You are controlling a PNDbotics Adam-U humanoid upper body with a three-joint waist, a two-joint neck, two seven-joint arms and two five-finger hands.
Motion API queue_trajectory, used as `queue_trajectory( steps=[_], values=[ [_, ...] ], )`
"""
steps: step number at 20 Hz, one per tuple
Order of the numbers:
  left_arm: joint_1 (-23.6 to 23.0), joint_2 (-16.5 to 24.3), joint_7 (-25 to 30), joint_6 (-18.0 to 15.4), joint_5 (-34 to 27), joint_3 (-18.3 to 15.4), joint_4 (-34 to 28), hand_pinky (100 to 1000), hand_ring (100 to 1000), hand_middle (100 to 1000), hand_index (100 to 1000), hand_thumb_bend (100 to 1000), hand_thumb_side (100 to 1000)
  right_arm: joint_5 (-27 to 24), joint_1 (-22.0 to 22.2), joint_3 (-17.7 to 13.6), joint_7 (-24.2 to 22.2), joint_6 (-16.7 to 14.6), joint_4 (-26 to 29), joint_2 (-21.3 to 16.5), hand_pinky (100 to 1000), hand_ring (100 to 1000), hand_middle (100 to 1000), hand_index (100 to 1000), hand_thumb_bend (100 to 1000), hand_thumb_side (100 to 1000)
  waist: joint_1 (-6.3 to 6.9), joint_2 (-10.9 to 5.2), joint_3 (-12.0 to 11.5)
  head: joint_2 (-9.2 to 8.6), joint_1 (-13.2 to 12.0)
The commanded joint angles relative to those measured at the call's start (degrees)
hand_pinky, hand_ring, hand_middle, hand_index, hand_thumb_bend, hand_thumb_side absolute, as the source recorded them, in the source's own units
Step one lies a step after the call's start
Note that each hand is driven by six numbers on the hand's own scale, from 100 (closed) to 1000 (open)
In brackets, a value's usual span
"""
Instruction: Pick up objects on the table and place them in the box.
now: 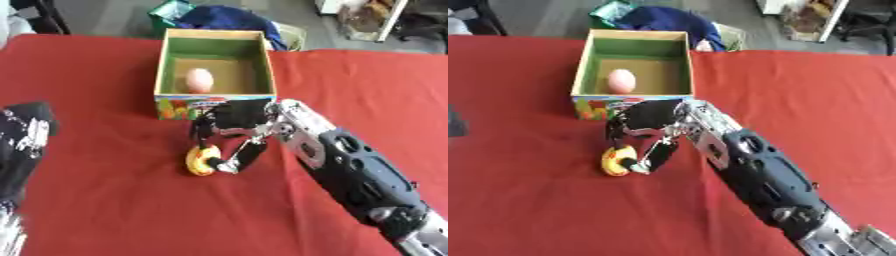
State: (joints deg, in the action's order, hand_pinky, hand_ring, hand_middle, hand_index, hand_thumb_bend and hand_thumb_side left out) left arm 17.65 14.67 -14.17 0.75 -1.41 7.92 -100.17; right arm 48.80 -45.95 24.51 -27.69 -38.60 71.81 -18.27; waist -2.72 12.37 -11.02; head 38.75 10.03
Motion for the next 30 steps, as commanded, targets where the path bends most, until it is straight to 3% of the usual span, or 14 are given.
queue_trajectory(
  steps=[1,8,16,22,27,30],
  values=[
    [0.32,0.94,-0.25,-0.03,0.14,-0.41,-0.61,617,583,538,651,291,513,0.04,-0.92,-1.54,-8.22,-13.37,1.25,-1.4,741,661,629,202,100,322,0.3,-0.83,0.1,-0.01,0.03],
    [0.25,0.97,-0.39,-0.04,0.15,-0.52,-0.63,617,583,538,651,294,512,0.12,-2.01,-2.63,2.33,-12.97,2.1,-2.17,718,588,568,172,100,268,0.24,-0.95,0.26,-0.13,0.04],
    [0.1,1.02,-0.52,-0.05,0.18,-0.63,-0.62,616,583,538,650,295,511,-4.96,-5.88,-6.51,6.4,-8.21,4.97,-4.46,716,576,557,170,100,232,0.23,-1.14,0.47,-0.25,-0.17],
    [0.12,0.94,-0.49,0.0,0.12,-0.56,-0.55,616,583,538,650,295,512,-4.73,-10.47,-13.02,8.99,-2.15,-0.75,-3.35,711,571,547,171,100,201,0.36,-1.01,0.44,-0.52,-0.12],
    [0.21,0.87,-0.48,-0.02,0.1,-0.58,-0.5,615,583,538,650,295,512,-2.26,-11.66,-14.36,11.59,-1.77,-3.69,-2.45,700,558,537,169,100,177,0.54,-0.74,0.45,-0.95,-0.16],
    [0.6,0.81,-0.4,0.0,0.01,-0.44,-0.53,615,583,538,650,295,512,0.23,-13.67,-18.15,14.11,0.5,-7.6,-0.99,704,566,543,171,100,178,0.48,-0.18,-0.12,-1.72,0.22]
  ],
)
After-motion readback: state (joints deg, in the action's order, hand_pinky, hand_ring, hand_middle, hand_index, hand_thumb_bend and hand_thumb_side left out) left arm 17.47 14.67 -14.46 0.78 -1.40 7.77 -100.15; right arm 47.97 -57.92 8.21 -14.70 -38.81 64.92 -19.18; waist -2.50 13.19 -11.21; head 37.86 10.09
